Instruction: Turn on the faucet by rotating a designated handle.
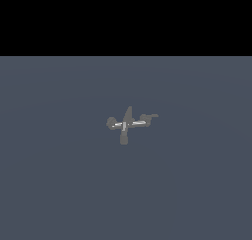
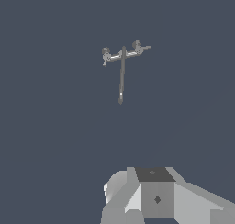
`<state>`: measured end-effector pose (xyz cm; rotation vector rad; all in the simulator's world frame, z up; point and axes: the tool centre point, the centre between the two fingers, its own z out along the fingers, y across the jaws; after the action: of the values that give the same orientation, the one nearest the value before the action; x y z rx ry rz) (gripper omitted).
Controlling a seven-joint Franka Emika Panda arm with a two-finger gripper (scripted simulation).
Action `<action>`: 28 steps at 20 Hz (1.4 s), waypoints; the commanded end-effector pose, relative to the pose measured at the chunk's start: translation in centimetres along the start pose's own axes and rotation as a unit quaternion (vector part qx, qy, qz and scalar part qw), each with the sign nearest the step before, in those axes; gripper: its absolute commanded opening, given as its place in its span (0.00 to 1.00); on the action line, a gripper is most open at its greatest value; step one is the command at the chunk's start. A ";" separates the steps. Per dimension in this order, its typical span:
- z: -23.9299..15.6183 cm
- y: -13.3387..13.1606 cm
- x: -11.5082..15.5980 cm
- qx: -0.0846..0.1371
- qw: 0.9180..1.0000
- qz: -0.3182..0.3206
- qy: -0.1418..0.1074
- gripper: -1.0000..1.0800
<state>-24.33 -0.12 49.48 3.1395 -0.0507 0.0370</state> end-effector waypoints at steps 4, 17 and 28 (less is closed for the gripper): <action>0.2 -0.1 0.1 0.000 1.000 0.003 0.000 0.00; 5.0 -1.6 3.8 0.000 0.997 0.078 -0.001 0.00; 12.9 -2.9 10.3 0.000 0.979 0.202 -0.003 0.00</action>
<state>-14.60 2.37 37.97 3.0800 -0.6275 0.0265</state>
